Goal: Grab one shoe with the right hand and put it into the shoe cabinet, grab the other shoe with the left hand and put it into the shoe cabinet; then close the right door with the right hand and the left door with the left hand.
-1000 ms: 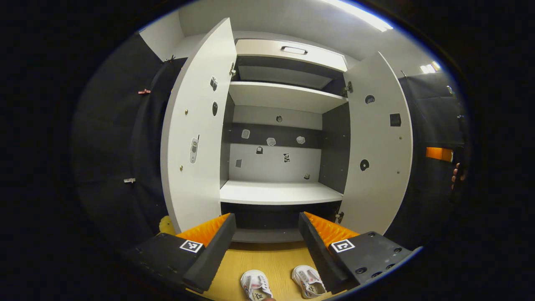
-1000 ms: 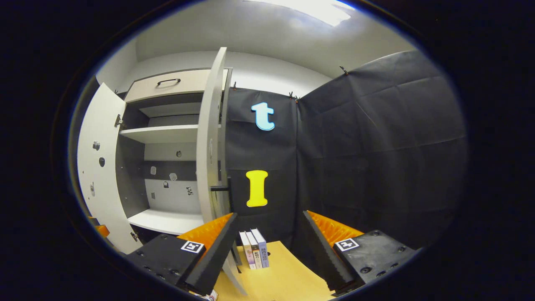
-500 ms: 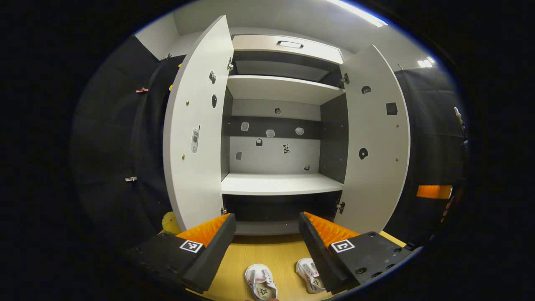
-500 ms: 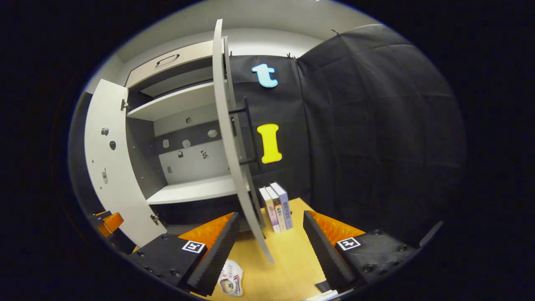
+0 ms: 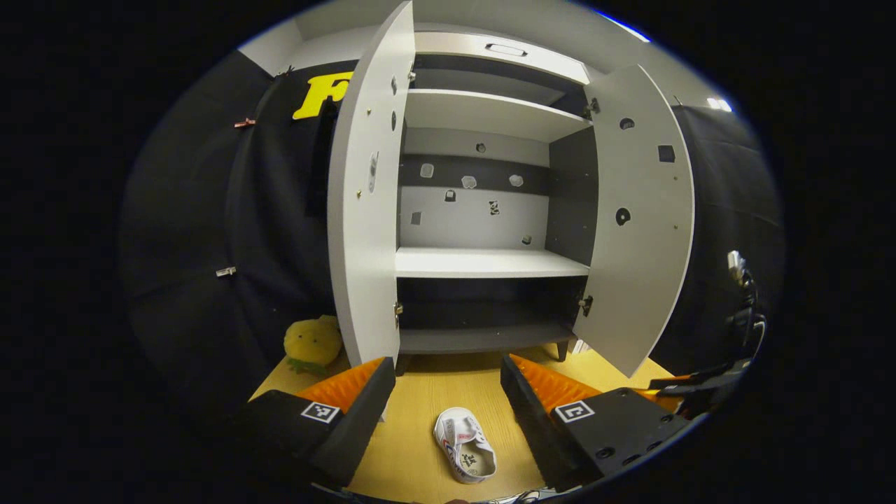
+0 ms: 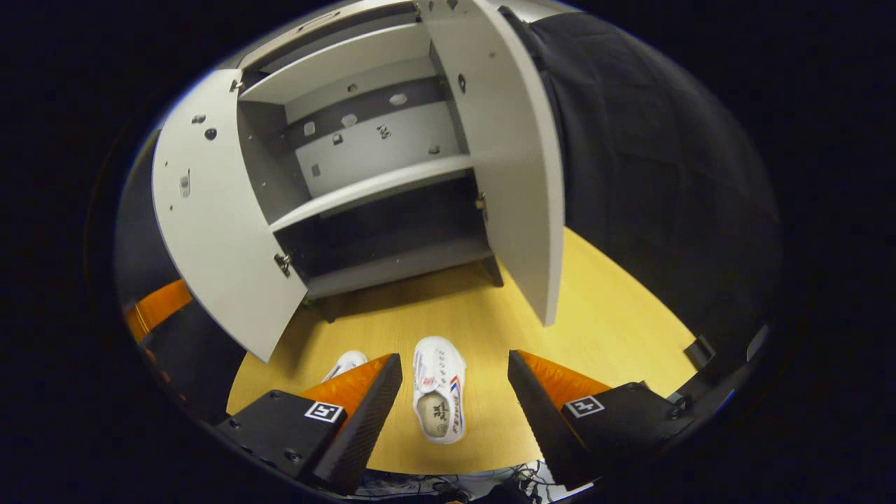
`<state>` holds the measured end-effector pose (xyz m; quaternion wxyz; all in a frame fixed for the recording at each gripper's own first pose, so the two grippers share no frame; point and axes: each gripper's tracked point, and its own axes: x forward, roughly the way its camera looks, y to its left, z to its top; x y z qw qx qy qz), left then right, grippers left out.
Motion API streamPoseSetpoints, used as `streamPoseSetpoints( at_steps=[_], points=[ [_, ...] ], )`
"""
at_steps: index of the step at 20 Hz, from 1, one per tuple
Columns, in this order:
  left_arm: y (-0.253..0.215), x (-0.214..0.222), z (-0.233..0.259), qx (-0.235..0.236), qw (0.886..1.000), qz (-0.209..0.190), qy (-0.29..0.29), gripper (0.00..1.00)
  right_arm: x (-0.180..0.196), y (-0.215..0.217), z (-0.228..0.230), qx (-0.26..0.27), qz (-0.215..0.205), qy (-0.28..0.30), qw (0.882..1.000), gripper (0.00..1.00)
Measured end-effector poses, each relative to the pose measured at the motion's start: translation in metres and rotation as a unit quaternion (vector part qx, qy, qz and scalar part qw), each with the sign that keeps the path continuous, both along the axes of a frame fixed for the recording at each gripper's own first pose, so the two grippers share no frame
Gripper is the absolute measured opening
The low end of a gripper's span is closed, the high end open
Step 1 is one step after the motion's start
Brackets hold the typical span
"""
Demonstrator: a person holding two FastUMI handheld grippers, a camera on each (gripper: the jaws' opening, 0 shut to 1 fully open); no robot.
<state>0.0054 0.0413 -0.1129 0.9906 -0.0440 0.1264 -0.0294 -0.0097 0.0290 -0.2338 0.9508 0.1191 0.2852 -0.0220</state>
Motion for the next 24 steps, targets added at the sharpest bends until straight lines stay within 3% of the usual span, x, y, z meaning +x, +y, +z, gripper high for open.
streamPoseSetpoints(
  at_steps=[6, 12, 17, 21, 22, 23, 24],
  points=[
    [0.023, -0.003, -0.028, 0.005, 1.000, -0.020, 0.014, 0.95, 0.003, 0.064, -0.083, 0.000, 0.047, 0.070, 0.996, 0.99],
    [0.040, -0.003, -0.071, 0.009, 0.998, -0.037, 0.052, 0.95, 0.020, 0.073, -0.155, -0.034, 0.054, 0.118, 0.991, 0.99],
    [0.049, -0.001, -0.090, -0.006, 0.997, -0.034, 0.071, 0.95, 0.062, 0.069, -0.182, -0.036, 0.017, 0.103, 0.994, 0.97],
    [0.047, -0.002, -0.093, -0.003, 0.997, -0.037, 0.072, 0.95, 0.083, 0.057, -0.188, -0.095, 0.003, 0.084, 0.992, 0.95],
    [0.048, -0.002, -0.093, -0.002, 0.997, -0.035, 0.070, 0.96, 0.086, 0.052, -0.190, -0.110, 0.001, 0.084, 0.990, 0.88],
    [0.047, -0.003, -0.093, -0.004, 0.997, -0.038, 0.070, 0.95, 0.085, 0.048, -0.189, -0.118, 0.000, 0.086, 0.989, 0.66],
    [0.045, -0.004, -0.093, -0.005, 0.997, -0.041, 0.070, 0.95, 0.086, 0.051, -0.191, -0.113, 0.004, 0.086, 0.990, 0.52]
  ],
)
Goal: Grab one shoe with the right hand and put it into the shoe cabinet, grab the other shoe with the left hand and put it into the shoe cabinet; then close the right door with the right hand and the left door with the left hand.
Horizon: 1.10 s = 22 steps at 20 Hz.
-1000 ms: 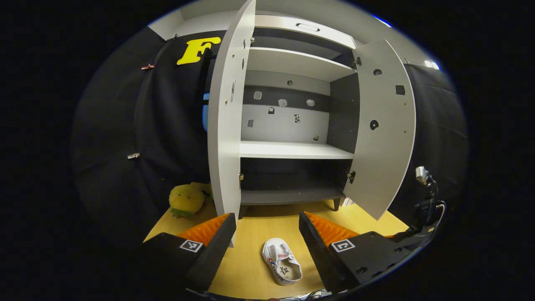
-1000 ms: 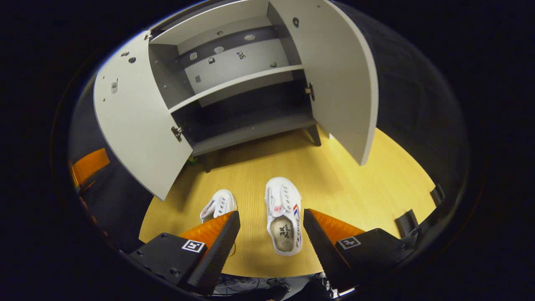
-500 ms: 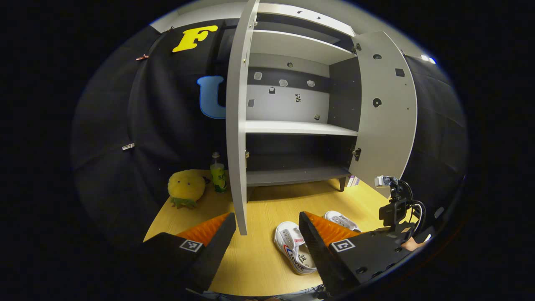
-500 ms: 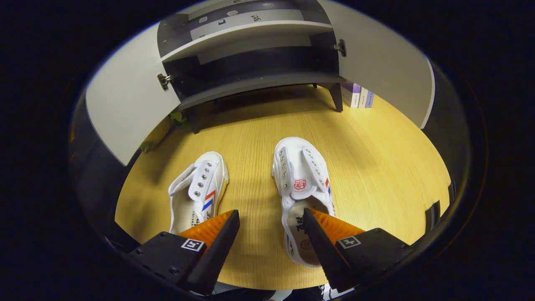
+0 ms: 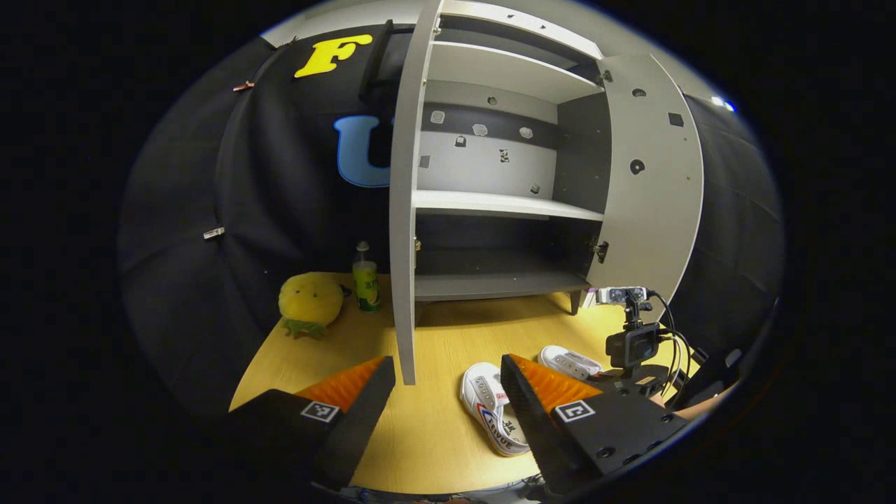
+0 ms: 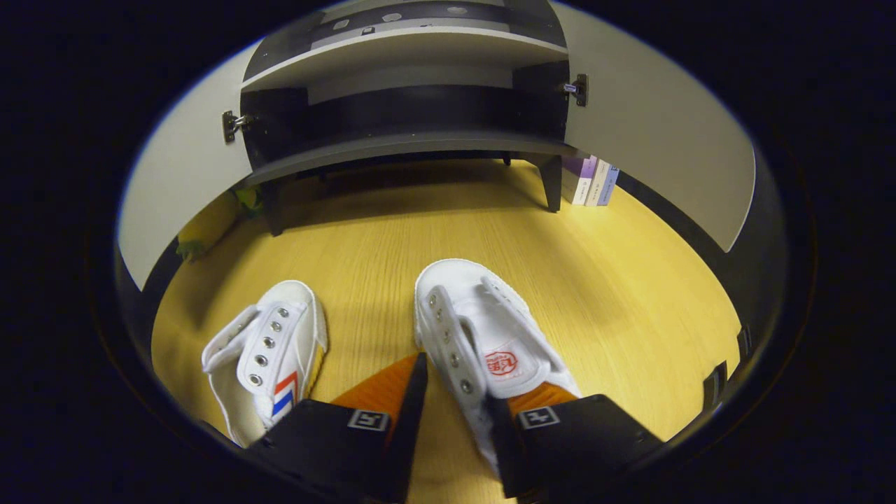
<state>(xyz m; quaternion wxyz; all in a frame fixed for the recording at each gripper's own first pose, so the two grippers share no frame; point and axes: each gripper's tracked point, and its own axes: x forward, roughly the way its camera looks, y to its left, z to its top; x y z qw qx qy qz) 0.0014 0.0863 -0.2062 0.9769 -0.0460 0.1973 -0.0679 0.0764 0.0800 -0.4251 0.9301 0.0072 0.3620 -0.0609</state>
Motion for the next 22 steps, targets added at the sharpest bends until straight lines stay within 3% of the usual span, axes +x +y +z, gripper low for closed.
streamPoseSetpoints(
  at_steps=[2, 3, 4, 6, 7, 14, 22],
  points=[
    [-0.002, -0.002, -0.002, 0.000, 1.000, -0.006, 0.002, 0.95, 0.000, -0.002, 0.001, 0.000, 0.015, 0.005, 1.000, 0.38],
    [-0.002, -0.002, -0.004, 0.002, 1.000, -0.009, 0.003, 0.95, -0.001, 0.004, 0.001, 0.008, 0.024, 0.005, 1.000, 0.42],
    [-0.002, -0.003, -0.006, 0.005, 1.000, -0.010, 0.004, 0.95, 0.002, 0.004, -0.003, 0.009, 0.024, 0.007, 1.000, 0.27],
    [-0.002, -0.005, -0.005, 0.006, 1.000, -0.013, 0.002, 0.95, 0.002, 0.008, -0.001, 0.017, 0.032, 0.012, 0.999, 0.21],
    [-0.002, -0.006, -0.004, 0.007, 1.000, -0.015, 0.001, 0.95, 0.005, 0.009, -0.003, 0.020, 0.028, 0.014, 0.999, 0.10],
    [-0.015, -0.019, 0.005, 0.006, 0.999, -0.033, -0.007, 0.95, 0.004, 0.009, 0.018, 0.051, 0.028, 0.014, 0.998, 0.05],
    [-0.036, -0.016, 0.036, -0.009, 0.997, -0.061, -0.045, 0.95, -0.006, 0.003, 0.133, 0.023, 0.053, -0.055, 0.997, 0.05]
  ],
)
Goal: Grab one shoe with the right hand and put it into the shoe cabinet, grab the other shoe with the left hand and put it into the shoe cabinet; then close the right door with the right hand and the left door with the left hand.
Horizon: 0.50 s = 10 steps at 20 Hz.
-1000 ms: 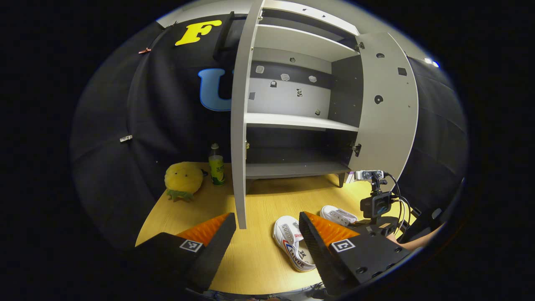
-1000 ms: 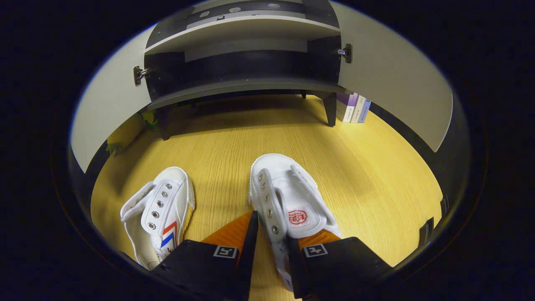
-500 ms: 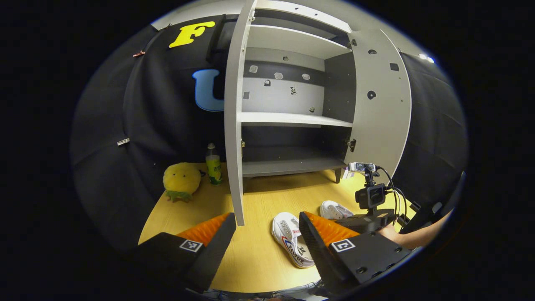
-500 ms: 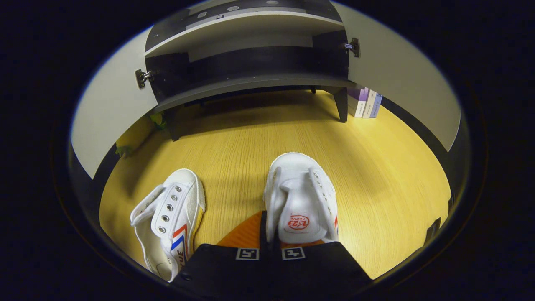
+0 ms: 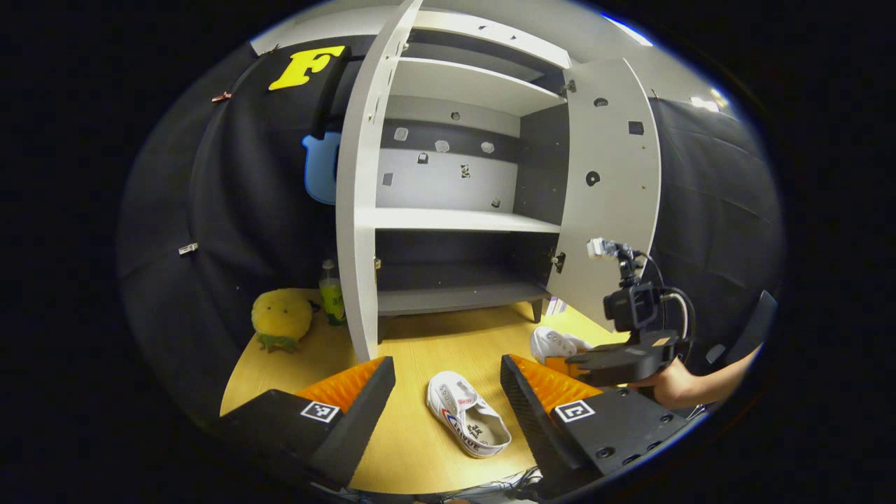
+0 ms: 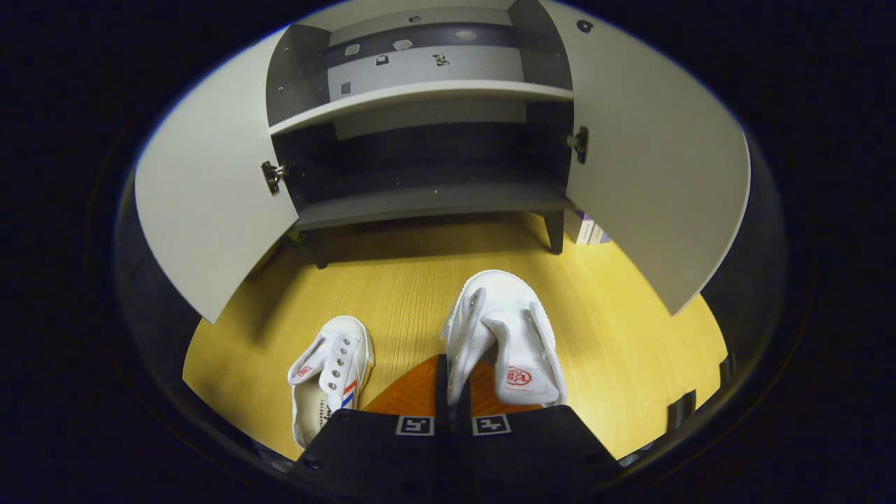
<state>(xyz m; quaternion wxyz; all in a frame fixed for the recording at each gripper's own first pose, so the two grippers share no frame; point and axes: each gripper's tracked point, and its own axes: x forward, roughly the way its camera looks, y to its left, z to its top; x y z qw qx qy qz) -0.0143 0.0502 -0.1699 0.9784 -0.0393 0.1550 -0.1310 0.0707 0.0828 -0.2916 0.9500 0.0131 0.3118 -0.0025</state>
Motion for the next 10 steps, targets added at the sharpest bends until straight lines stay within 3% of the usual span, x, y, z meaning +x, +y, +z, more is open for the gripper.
streamPoseSetpoints(
  at_steps=[5, 10],
  points=[
    [0.003, 0.013, 0.023, 0.004, 0.999, -0.001, -0.032, 0.95, 0.026, 0.011, 0.107, -0.026, 0.040, -0.097, 0.994, 0.05],
    [-0.003, 0.014, 0.030, 0.000, 0.999, -0.005, -0.041, 0.95, 0.078, 0.023, 0.201, -0.015, 0.046, -0.182, 0.982, 0.05]
  ],
)
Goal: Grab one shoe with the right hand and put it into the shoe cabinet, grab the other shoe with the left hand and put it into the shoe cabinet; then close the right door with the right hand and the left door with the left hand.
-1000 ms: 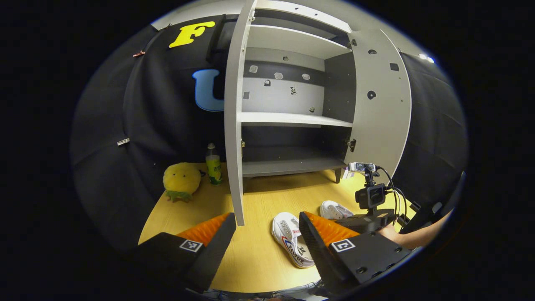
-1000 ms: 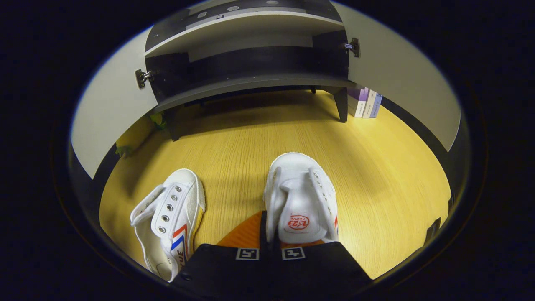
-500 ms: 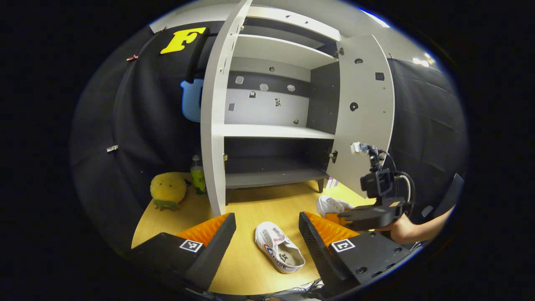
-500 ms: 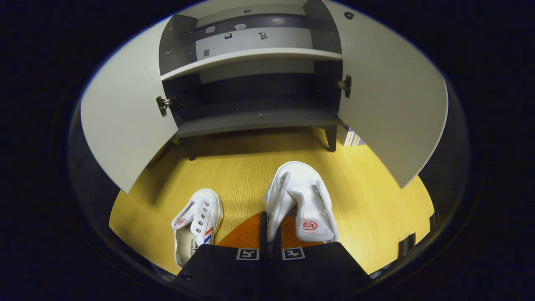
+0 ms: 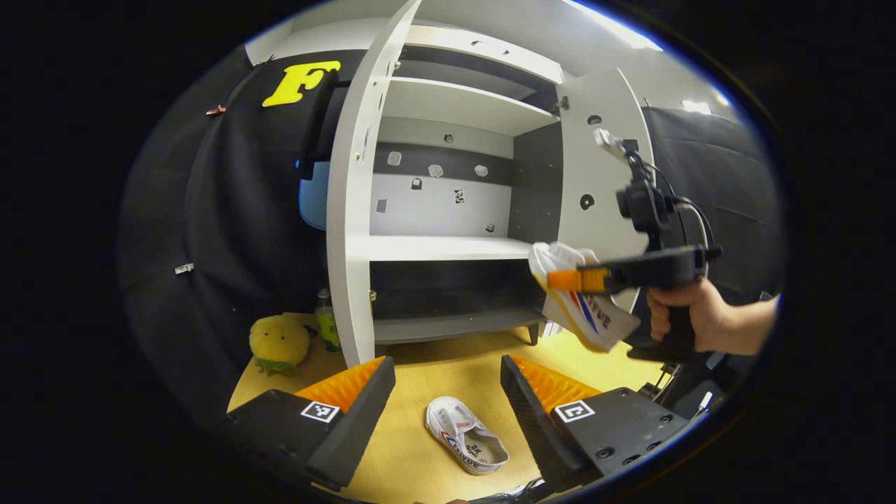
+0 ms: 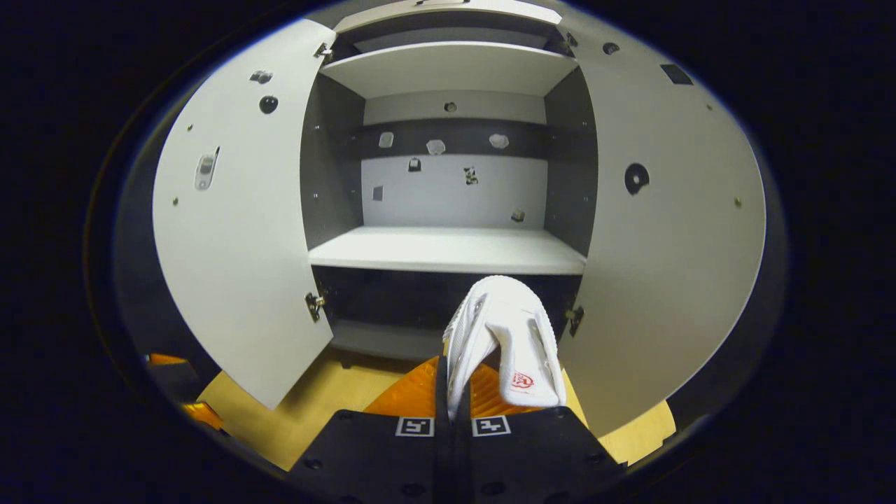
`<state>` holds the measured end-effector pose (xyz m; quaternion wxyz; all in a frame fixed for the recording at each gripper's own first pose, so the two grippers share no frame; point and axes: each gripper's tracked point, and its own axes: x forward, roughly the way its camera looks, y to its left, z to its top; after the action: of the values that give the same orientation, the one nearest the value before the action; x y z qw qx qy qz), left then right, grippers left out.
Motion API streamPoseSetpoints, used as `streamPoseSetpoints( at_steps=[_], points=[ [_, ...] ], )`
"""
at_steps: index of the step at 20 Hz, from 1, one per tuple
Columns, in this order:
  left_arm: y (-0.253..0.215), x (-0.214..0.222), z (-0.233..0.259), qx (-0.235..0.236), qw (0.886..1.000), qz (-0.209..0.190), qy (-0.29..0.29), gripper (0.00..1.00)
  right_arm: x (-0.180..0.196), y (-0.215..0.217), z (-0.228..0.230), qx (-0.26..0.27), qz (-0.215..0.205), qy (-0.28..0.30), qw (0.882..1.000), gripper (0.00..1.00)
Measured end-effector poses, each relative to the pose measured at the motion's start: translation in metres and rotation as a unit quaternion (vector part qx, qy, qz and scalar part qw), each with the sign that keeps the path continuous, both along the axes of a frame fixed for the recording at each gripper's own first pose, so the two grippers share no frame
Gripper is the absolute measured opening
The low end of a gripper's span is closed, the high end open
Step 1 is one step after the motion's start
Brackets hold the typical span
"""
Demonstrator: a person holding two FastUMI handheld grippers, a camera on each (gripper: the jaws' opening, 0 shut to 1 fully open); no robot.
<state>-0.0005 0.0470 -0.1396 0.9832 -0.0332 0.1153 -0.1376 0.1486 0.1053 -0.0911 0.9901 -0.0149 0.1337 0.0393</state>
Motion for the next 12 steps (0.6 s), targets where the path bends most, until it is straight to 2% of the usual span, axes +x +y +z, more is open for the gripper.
streamPoseSetpoints(
  at_steps=[4, 9, 12],
  points=[
    [-0.004, 0.001, 0.006, 0.006, 1.000, 0.003, -0.002, 0.95, 0.051, 0.001, 0.049, -0.022, 0.020, -0.040, 0.999, 0.05],
    [0.002, 0.008, 0.030, -0.013, 0.999, 0.049, -0.009, 0.95, 0.126, 0.004, 0.083, -0.058, 0.041, -0.066, 0.995, 0.04],
    [0.015, 0.008, 0.037, -0.018, 0.996, 0.090, -0.012, 0.95, 0.170, 0.005, 0.093, -0.079, 0.046, -0.073, 0.993, 0.05]
  ],
)
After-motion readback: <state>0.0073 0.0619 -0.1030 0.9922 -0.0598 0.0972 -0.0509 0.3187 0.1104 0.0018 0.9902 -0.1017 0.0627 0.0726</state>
